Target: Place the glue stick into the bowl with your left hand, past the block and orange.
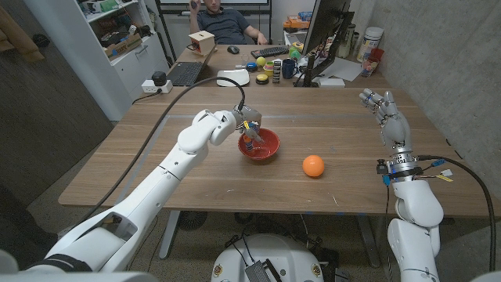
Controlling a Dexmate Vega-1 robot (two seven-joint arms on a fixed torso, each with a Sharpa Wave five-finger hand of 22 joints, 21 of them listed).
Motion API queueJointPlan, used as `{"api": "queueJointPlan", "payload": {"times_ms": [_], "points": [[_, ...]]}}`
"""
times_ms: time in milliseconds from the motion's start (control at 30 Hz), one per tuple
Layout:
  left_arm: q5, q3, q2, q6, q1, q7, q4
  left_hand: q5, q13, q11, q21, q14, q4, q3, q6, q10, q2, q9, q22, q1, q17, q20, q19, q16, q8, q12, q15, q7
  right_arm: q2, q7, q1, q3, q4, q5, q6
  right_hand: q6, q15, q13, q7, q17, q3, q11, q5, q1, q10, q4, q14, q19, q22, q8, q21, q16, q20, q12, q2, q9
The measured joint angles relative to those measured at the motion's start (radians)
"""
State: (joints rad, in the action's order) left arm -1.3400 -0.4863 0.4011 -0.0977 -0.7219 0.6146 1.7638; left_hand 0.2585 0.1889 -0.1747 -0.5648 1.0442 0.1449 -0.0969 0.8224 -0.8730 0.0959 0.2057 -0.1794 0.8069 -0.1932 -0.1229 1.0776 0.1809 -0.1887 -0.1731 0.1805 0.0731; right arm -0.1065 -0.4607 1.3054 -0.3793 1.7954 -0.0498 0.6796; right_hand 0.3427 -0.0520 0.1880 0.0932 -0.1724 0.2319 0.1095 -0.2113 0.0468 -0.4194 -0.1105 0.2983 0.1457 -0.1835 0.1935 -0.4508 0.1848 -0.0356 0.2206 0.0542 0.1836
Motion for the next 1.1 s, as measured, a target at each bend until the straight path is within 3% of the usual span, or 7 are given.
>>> {"api": "queueJointPlan", "payload": {"times_ms": [300,667,767,1100], "points": [[-0.011,0.000,-0.003,0.006,0.004,0.002,0.007,0.012,0.004,0.017,0.036,-0.137,-0.003,-0.031,-0.095,0.127,-0.009,0.001,0.000,-0.009,-0.005,0.034,-0.051,0.000,0.000,0.000,-0.051,0.006,0.002,-0.002,-0.006,-0.001,-0.007,-0.001,-0.001,0.000,0.000,0.000,0.000,0.000,0.000,0.000,0.000,0.000,0.000,0.000,0.000,0.000,0.000,0.000,0.004,0.000,0.000,0.000,0.000,0.000],[-0.030,-0.005,-0.010,0.015,0.014,0.004,0.010,0.029,0.005,0.039,0.074,-0.266,-0.006,-0.050,-0.179,0.217,-0.008,0.001,0.000,-0.018,-0.009,0.069,-0.119,0.000,0.000,0.000,-0.091,0.004,0.008,-0.010,-0.016,-0.004,-0.019,-0.004,-0.004,0.006,-0.004,0.000,0.005,0.000,0.000,0.000,0.000,0.000,0.000,0.000,0.004,0.000,0.000,0.000,0.004,0.000,0.000,0.000,0.000,0.000],[-0.034,-0.006,-0.012,0.016,0.015,0.000,0.012,0.029,0.005,0.045,0.081,-0.289,-0.007,-0.057,-0.197,0.237,-0.008,0.001,-0.001,-0.018,-0.009,0.080,-0.130,0.000,0.000,0.000,-0.100,0.005,0.009,-0.011,-0.019,-0.005,-0.023,-0.005,-0.004,0.006,-0.004,0.000,0.005,0.000,0.000,0.000,0.000,0.000,0.000,0.000,0.004,0.000,0.000,0.000,0.004,0.000,0.000,0.000,0.000,0.000],[-0.036,-0.006,-0.017,0.020,0.018,-0.017,0.018,0.037,0.005,0.056,0.095,-0.325,-0.007,-0.065,-0.247,0.270,-0.008,0.007,-0.005,-0.018,-0.009,0.083,-0.154,0.000,0.000,0.000,-0.107,0.005,0.013,-0.016,-0.028,-0.009,-0.034,-0.007,-0.004,0.006,-0.003,0.000,0.005,0.000,-0.004,0.005,0.000,0.000,-0.005,0.004,0.004,0.000,0.000,0.000,0.004,0.000,0.000,0.000,0.000,0.000]]}}
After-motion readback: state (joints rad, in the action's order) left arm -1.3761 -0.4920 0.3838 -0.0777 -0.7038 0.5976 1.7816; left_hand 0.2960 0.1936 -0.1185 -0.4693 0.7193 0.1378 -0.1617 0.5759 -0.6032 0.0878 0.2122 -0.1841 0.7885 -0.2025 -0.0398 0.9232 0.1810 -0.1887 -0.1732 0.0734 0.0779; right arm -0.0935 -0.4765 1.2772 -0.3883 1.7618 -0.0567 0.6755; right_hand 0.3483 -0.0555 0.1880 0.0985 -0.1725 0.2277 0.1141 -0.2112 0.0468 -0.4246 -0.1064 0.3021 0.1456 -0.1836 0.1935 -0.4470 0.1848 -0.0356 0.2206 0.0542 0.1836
